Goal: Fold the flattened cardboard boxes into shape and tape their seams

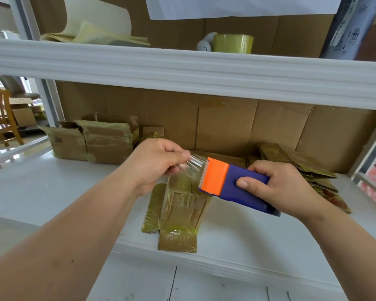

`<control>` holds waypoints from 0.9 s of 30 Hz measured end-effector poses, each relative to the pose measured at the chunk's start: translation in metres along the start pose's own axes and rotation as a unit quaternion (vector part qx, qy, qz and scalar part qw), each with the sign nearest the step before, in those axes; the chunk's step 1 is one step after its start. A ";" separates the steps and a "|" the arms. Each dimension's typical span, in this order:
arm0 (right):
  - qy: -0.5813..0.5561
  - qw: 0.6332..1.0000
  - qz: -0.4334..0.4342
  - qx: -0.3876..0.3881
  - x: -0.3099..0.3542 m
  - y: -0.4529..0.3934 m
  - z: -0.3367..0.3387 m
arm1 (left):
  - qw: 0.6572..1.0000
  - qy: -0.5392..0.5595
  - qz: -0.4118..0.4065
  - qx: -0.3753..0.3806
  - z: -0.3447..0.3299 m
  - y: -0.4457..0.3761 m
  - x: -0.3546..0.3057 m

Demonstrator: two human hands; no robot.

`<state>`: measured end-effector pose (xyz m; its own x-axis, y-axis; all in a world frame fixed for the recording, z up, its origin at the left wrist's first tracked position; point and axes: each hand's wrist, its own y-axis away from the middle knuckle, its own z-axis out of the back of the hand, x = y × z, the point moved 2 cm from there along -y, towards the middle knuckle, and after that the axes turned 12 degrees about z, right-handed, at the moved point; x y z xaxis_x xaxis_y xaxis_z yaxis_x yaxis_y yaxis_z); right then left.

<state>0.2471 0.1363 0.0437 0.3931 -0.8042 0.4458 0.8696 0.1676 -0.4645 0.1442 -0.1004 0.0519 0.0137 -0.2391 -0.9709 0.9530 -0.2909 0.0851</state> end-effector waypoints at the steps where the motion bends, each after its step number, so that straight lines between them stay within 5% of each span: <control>1: 0.006 1.000 -0.003 -0.001 -0.006 0.002 0.002 | 1.000 0.010 0.004 -0.016 0.010 -0.001 0.000; 13: 0.080 0.987 -0.099 0.094 -0.075 0.004 0.001 | 0.985 0.036 0.139 -0.097 0.033 -0.009 0.056; 27: 0.038 0.976 -0.148 0.155 -0.094 -0.013 -0.006 | 0.971 0.041 0.219 -0.083 0.019 -0.027 0.073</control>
<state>0.1973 0.2061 0.0028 0.0971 -0.8813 0.4624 0.9950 0.0759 -0.0643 0.1132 -0.1277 -0.0167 0.4459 -0.2304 -0.8649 0.8861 -0.0227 0.4629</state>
